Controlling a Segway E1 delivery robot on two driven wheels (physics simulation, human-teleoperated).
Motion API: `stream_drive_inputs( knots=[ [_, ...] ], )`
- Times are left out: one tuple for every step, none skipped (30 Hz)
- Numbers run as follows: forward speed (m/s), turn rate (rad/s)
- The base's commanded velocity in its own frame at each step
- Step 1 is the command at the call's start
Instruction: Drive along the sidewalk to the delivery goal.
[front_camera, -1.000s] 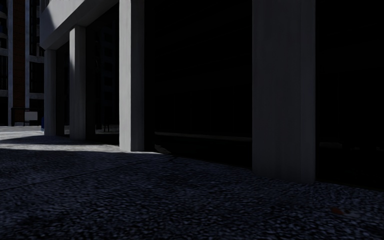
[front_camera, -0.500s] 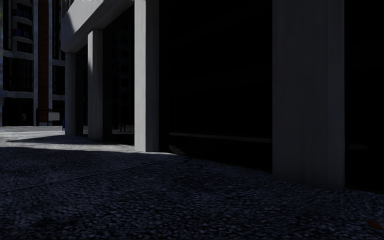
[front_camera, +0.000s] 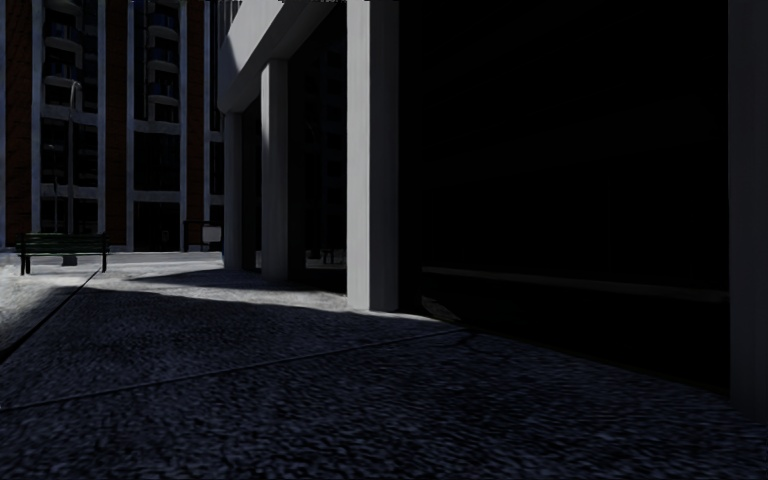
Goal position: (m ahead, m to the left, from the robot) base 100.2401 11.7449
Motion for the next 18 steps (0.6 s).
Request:
stream_drive_inputs(
  knots=[
    [2.00,0.54],
    [2.00,0.54],
    [2.00,0.54],
    [2.00,0.54],
    [2.00,0.54],
    [2.00,0.54],
    [2.00,0.54],
    [2.00,0.54],
    [2.00,0.54],
    [2.00,0.54],
    [2.00,0.54],
    [2.00,0.54],
    [2.00,0.54],
    [2.00,0.54],
    [2.00,0.54],
    [2.00,0.54],
    [2.00,0.54],
    [2.00,0.54]
  ],
)
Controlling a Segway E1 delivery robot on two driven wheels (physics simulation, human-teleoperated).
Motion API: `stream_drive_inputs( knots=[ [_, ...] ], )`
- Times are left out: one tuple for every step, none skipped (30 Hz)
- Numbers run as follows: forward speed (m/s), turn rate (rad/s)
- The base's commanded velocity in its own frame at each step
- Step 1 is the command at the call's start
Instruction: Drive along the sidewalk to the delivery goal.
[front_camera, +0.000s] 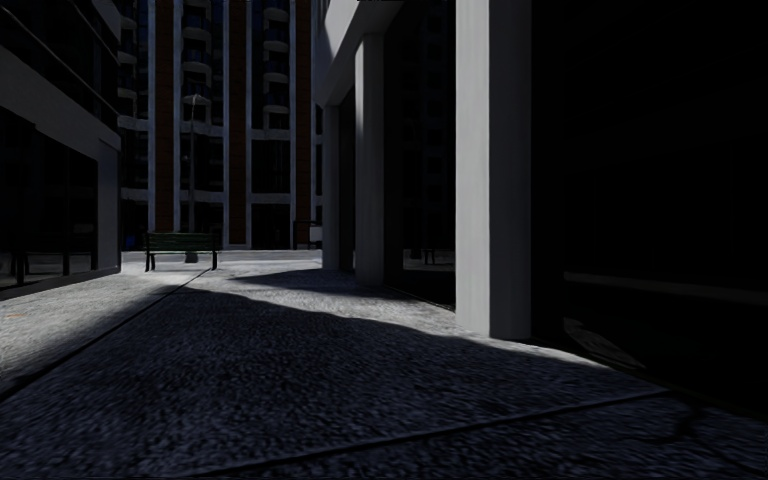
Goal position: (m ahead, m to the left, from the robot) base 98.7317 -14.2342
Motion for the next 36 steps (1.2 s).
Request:
stream_drive_inputs(
  knots=[
    [2.00,0.54],
    [2.00,0.54],
    [2.00,0.54],
    [2.00,0.54],
    [2.00,0.54],
    [2.00,0.54],
    [2.00,0.54],
    [2.00,0.54],
    [2.00,0.54],
    [2.00,0.54],
    [2.00,0.54],
    [2.00,0.54],
    [2.00,0.54],
    [2.00,0.54],
    [2.00,0.54],
    [2.00,0.54],
    [2.00,0.54],
    [2.00,0.54],
    [2.00,0.54],
    [2.00,0.55],
    [2.00,0.55],
    [2.00,0.55],
    [2.00,0.55],
    [2.00,0.55],
    [2.00,0.44],
    [2.00,0.00],
    [2.00,0.00],
    [2.00,0.00],
    [2.00,0.00],
    [2.00,0.00],
    [2.00,0.00],
    [2.00,0.00],
    [2.00,0.00],
    [2.00,0.00],
    [2.00,0.00],
    [2.00,0.00]
  ],
)
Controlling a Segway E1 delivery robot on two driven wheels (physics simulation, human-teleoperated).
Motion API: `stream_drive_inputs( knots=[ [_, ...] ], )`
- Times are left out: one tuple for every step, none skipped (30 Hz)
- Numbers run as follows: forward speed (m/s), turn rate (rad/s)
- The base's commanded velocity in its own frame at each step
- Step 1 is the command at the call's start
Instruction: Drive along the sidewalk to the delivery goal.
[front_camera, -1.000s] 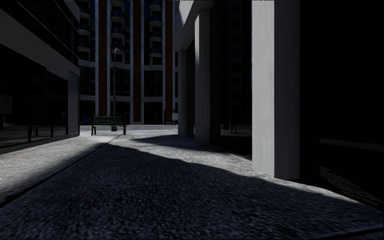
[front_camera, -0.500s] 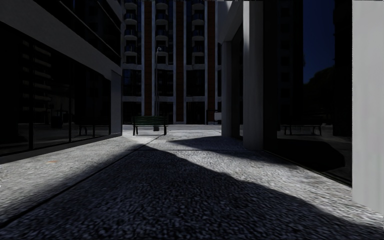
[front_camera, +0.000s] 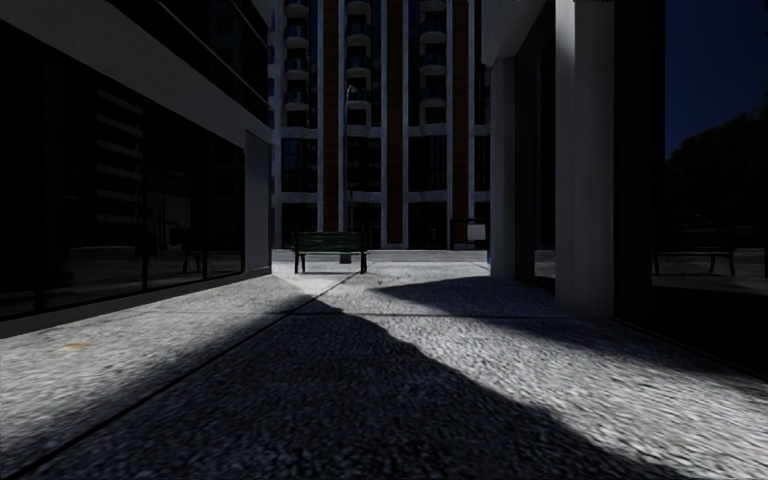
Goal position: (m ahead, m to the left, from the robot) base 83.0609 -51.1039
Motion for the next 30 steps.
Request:
stream_drive_inputs(
  knots=[
    [2.00,0.00],
    [2.00,0.00],
    [2.00,0.00],
    [2.00,0.00],
    [2.00,0.00],
    [2.00,0.00],
    [2.00,0.00],
    [2.00,0.00],
    [2.00,0.00],
    [2.00,0.00],
    [2.00,0.00],
    [2.00,0.00],
    [2.00,0.00],
    [2.00,0.00],
    [2.00,0.00],
    [2.00,0.00],
    [2.00,0.00],
    [2.00,0.00],
    [2.00,0.00],
    [2.00,0.00],
    [2.00,0.00],
    [2.00,0.00],
    [2.00,0.00],
    [2.00,0.00],
    [2.00,0.00],
    [2.00,0.00],
    [2.00,0.00],
    [2.00,0.00],
    [2.00,0.00],
    [2.00,0.00]
  ],
)
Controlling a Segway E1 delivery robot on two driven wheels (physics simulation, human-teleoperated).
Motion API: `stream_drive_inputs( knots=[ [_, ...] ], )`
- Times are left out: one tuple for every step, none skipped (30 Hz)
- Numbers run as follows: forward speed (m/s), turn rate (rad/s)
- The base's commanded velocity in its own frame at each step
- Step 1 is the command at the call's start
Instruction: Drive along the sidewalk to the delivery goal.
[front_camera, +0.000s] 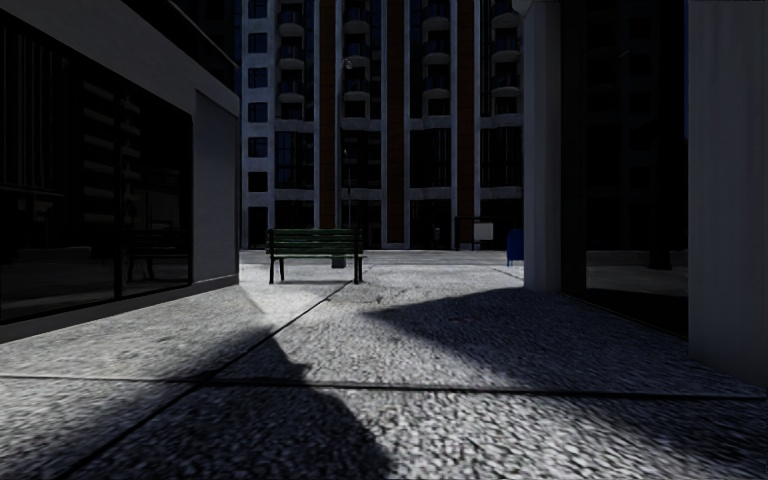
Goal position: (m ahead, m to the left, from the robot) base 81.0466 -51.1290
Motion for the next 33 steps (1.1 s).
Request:
stream_drive_inputs(
  knots=[
    [2.00,0.00],
    [2.00,0.00],
    [2.00,0.00],
    [2.00,0.00],
    [2.00,0.00],
    [2.00,0.00],
    [2.00,0.00],
    [2.00,0.00],
    [2.00,0.00],
    [2.00,0.00],
    [2.00,0.00],
    [2.00,0.00],
    [2.00,0.00],
    [2.00,0.00],
    [2.00,0.00],
    [2.00,0.00],
    [2.00,0.00],
    [2.00,0.00],
    [2.00,0.00],
    [2.00,0.00],
    [2.00,0.00],
    [2.00,0.00],
    [2.00,0.00],
    [2.00,-0.14],
    [2.00,-0.27],
    [2.00,-0.27],
    [2.00,-0.35],
    [2.00,-0.37],
    [2.00,-0.38],
    [2.00,-0.38],
    [2.00,-0.38],
    [2.00,-0.38],
    [2.00,-0.38]
  ],
)
